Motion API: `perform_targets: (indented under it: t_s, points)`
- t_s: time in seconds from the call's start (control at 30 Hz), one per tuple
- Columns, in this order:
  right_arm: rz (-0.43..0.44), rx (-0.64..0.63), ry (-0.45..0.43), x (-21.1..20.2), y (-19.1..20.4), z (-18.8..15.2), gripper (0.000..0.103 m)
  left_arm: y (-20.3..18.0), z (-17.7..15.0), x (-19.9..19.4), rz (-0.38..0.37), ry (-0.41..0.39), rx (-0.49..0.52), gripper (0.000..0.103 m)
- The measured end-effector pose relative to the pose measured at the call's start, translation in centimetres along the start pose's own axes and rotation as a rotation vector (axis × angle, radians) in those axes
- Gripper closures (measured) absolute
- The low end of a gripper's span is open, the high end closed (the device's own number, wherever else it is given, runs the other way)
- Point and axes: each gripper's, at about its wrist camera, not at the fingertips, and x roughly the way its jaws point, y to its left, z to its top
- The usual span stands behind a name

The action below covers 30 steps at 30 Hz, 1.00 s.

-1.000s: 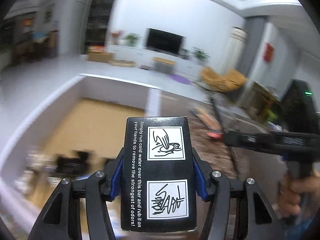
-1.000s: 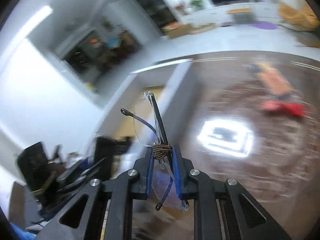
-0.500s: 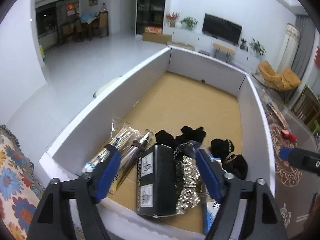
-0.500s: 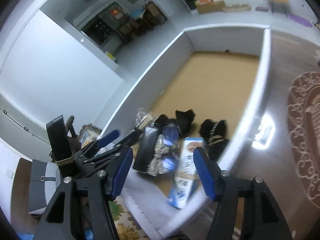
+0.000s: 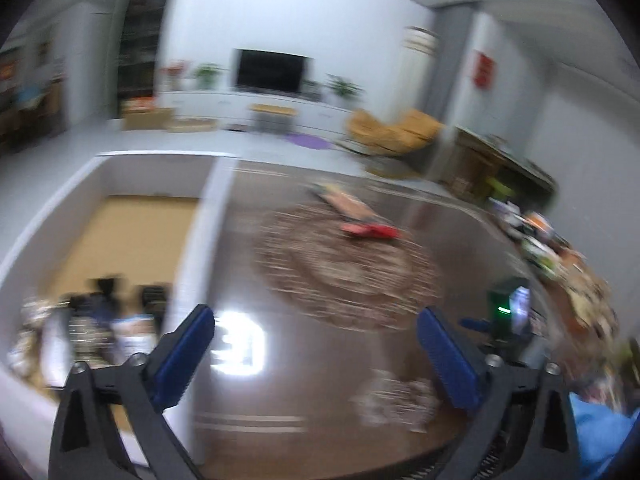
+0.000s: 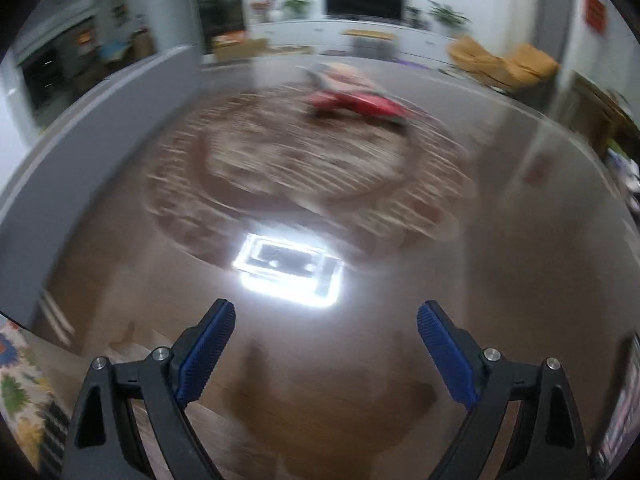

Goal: Organize objects
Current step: 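Return both tools over the table, then grasp the red snack packet with the left tool and lift it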

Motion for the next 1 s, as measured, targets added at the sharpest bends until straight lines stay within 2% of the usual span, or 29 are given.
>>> perform_targets:
  t_s: [0.13,0.27,0.33,0.43,0.63,0.73,0.87,0.9,1.0]
  points:
    - [-0.047,0.028,-0.005,-0.1,-3.4,-1.3,0.010,-3.1,-1.5,5.7,-0.021,0.107,0.046,0.000]
    - [-0.053,0.035,-0.011,0.3,-3.8,-1.4,0.010,-2.9,-2.9,13.0,0.002,0.223,0.049,0.000]
    - [-0.039,0.052,-0.016,0.0,-4.3,-2.1,0.010,-2.9,-2.3,15.0,0.003,0.223,0.058,0.000]
    - [-0.026,0.058,-0.029,0.4,-4.1,-1.9,0.008,-4.4,0.7,18.9,0.013,0.179,0.194,0.000]
    - [-0.018,0.047,-0.023,0.8,-3.4,-1.9,0.002,-8.4,8.7,29.4,0.055,0.158,0.510,0.000]
    - [-0.012,0.045,-0.020,1.1,-3.3,-1.8,0.000,-9.8,11.2,32.7,0.046,0.152,0.566,0.000]
    - [-0.026,0.028,-0.010,1.4,-2.8,-1.7,0.000,-11.8,11.5,37.0,0.008,0.197,0.649,0.000]
    - [-0.024,0.030,-0.011,1.5,-2.8,-1.7,0.000,-12.0,11.2,38.1,-0.005,0.242,0.654,0.005]
    - [-0.013,0.039,-0.016,1.4,-2.9,-1.7,0.000,-11.7,10.2,40.3,-0.009,0.346,0.616,0.031]
